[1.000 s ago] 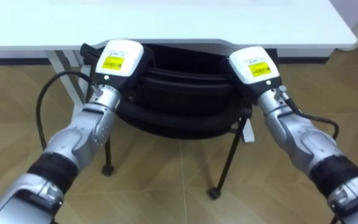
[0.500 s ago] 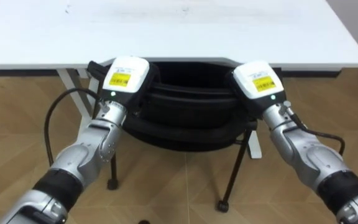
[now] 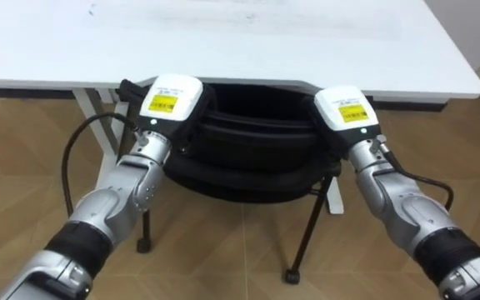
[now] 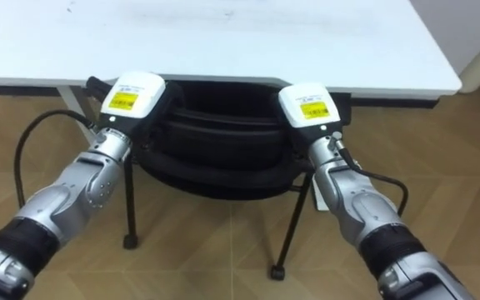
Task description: Push chair
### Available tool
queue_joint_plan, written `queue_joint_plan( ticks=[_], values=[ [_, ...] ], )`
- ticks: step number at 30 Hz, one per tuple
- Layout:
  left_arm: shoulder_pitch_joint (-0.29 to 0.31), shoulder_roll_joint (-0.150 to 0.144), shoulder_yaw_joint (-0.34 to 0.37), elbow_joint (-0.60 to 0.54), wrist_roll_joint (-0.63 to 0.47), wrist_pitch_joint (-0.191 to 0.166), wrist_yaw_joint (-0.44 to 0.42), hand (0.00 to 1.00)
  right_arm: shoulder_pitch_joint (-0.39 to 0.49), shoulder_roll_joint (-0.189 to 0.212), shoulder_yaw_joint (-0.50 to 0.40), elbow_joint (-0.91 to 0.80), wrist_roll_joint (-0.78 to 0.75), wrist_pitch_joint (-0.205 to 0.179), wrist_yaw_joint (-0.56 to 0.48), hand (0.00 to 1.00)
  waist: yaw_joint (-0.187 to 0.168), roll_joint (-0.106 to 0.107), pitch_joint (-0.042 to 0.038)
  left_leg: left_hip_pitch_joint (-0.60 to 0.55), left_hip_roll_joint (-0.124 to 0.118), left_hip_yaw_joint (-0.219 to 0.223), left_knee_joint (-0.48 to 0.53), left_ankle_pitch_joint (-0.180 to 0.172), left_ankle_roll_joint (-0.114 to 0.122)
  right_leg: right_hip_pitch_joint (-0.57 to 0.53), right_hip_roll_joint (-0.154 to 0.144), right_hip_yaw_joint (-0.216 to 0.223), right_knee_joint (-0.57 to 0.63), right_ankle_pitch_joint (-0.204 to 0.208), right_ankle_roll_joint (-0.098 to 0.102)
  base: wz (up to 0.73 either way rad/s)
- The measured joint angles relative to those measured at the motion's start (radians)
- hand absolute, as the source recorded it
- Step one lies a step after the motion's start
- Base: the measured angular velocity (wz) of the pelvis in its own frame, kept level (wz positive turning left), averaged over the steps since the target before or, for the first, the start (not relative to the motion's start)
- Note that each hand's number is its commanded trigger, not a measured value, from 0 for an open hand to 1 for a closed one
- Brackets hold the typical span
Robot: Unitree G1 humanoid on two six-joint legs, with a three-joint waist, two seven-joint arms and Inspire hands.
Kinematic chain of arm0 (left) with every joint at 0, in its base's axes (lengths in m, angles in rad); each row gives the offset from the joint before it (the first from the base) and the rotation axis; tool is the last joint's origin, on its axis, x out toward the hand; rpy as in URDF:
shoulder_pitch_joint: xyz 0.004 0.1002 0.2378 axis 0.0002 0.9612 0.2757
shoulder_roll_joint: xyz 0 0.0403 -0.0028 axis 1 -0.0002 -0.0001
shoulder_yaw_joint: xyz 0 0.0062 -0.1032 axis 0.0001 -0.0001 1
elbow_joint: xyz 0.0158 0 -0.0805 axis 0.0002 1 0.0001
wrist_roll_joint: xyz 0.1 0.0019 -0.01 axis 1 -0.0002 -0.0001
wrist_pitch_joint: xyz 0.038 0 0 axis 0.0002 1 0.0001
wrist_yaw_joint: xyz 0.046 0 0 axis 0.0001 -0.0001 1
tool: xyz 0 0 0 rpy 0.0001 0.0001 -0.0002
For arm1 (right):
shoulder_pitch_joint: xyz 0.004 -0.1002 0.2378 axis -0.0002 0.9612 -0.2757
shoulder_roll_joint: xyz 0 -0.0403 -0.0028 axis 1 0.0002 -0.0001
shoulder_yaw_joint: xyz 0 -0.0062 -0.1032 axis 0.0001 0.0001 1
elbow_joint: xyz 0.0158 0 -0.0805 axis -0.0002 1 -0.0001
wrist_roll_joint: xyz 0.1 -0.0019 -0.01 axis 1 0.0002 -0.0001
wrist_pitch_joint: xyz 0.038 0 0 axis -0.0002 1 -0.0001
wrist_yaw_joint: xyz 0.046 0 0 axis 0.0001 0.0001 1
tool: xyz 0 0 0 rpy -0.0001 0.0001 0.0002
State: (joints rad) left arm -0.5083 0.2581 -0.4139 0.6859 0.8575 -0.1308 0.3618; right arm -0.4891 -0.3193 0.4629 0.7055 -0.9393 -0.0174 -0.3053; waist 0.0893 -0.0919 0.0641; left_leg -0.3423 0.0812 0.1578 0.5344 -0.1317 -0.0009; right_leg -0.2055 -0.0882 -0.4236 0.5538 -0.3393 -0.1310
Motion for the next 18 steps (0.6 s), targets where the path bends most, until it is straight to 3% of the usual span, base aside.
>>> queue_joint_plan(
  ticks=[2,4,5,9,10,12,15,18],
  values=[
    [0.003,-0.015,0.019,-0.002,-0.001,-0.001,0.001,0.00,-0.008,0.004,-0.016,-0.001,-0.002,0.020,0.030,0.00,0.008,0.007,-0.0027,0.006,-0.008,0.000,-0.048,0.012,0.014,0.016,-0.018,-0.046,-0.029,0.017,0.021,-0.27],
    [0.003,-0.020,0.019,-0.010,0.000,-0.001,-0.004,0.00,-0.011,0.005,-0.024,-0.002,-0.002,0.032,0.054,0.00,0.006,0.005,-0.0045,0.010,-0.010,-0.004,-0.084,0.030,0.019,0.027,-0.017,-0.060,-0.060,0.039,0.026,0.06],
    [0.006,-0.029,0.019,-0.013,-0.002,0.002,-0.009,0.00,-0.010,0.001,-0.025,-0.004,-0.002,0.036,0.069,0.00,0.001,0.003,-0.0059,0.023,-0.025,-0.008,-0.114,0.039,0.019,0.032,-0.017,-0.059,-0.077,0.050,0.030,0.15],
    [0.043,-0.032,0.021,-0.067,-0.008,0.018,-0.042,0.00,-0.010,-0.001,-0.025,-0.015,0.011,0.041,0.113,0.00,0.002,-0.003,-0.0104,0.059,-0.028,0.000,-0.175,0.062,0.014,0.054,-0.014,-0.062,-0.126,0.082,0.039,-0.03],
    [0.058,-0.025,0.022,-0.094,-0.012,0.017,-0.053,0.00,-0.010,-0.003,-0.025,-0.030,0.011,0.041,0.144,0.00,0.002,-0.009,-0.0155,0.064,-0.034,0.001,-0.185,0.065,0.016,0.055,-0.014,-0.063,-0.129,0.084,0.039,-0.03],
    [0.076,-0.019,0.021,-0.131,-0.012,0.018,-0.067,0.00,-0.009,-0.008,-0.023,-0.052,0.009,0.039,0.191,0.00,-0.003,-0.010,-0.0181,0.076,-0.038,0.000,-0.202,0.070,0.018,0.070,-0.008,-0.063,-0.151,0.100,0.029,0.03],
    [0.078,0.011,0.021,-0.207,0.012,0.022,-0.087,0.00,-0.008,-0.041,-0.023,-0.091,0.006,0.009,0.247,0.00,-0.021,-0.005,-0.0234,0.076,-0.038,-0.007,-0.206,0.073,0.023,0.087,0.003,-0.068,-0.178,0.114,0.032,0.06],
    [0.080,0.077,0.019,-0.268,0.057,0.028,-0.142,0.00,-0.007,-0.096,-0.023,-0.151,0.027,-0.035,0.289,0.00,-0.031,-0.002,-0.0252,0.077,-0.040,-0.011,-0.208,0.076,0.026,0.087,0.004,-0.068,-0.178,0.116,0.033,0.01]
  ],
)
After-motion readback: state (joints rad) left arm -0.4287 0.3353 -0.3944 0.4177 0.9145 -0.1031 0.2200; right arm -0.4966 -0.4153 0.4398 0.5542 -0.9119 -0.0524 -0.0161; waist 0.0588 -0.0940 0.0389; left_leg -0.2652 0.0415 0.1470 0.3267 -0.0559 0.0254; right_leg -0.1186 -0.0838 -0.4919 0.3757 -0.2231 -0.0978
